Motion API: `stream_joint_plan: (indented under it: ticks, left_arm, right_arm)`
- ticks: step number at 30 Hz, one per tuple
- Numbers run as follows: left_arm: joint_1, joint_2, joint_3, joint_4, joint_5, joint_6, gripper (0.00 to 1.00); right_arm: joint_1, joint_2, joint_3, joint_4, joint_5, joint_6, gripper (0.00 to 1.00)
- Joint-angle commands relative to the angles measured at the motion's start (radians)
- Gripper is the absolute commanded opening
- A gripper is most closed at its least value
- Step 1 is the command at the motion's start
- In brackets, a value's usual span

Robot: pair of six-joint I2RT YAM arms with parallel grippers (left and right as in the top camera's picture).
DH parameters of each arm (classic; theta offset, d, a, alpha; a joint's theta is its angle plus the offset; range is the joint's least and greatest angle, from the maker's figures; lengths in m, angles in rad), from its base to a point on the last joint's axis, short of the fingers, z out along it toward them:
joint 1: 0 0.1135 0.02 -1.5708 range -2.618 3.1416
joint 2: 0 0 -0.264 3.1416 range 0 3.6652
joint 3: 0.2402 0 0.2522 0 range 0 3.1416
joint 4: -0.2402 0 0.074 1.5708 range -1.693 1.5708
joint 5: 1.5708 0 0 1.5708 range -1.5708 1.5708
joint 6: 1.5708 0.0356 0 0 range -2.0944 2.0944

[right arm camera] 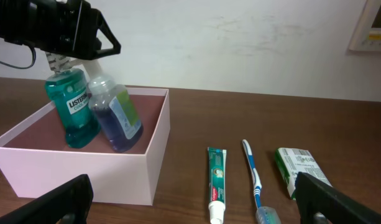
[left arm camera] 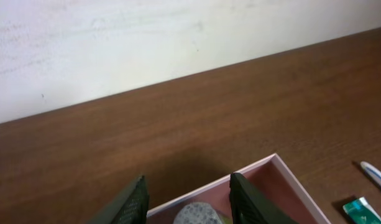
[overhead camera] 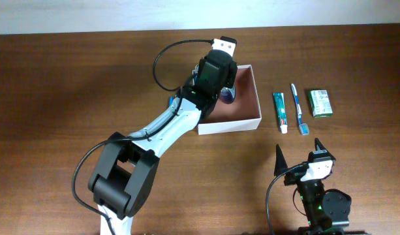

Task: Pack container
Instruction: 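Lower the pump bottle into the box beside the Listerine and release, then move the left gripper back toward the blue razor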

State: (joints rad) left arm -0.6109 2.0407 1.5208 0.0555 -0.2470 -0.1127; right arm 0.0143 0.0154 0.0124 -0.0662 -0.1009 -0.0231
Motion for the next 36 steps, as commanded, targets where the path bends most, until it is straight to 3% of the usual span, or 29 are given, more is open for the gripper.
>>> stream_joint_plan:
  ticks: [1,31,36]
  left_arm:
    - [0.005,-0.006,0.021,-0.011,-0.004,0.006,0.44]
    - [0.005,-0.065,0.022,0.135,-0.016,0.006,0.45]
    - [0.005,-0.136,0.022,0.142,-0.064,0.006,0.73]
  right_arm:
    - [-0.002,-0.012,-0.007,-0.003,0.012,0.006,0.99]
    - [-0.002,-0.012,-0.007,-0.003,0.012,0.006,0.99]
    - [-0.002,-0.012,-0.007,-0.003,0.012,0.006,0.99]
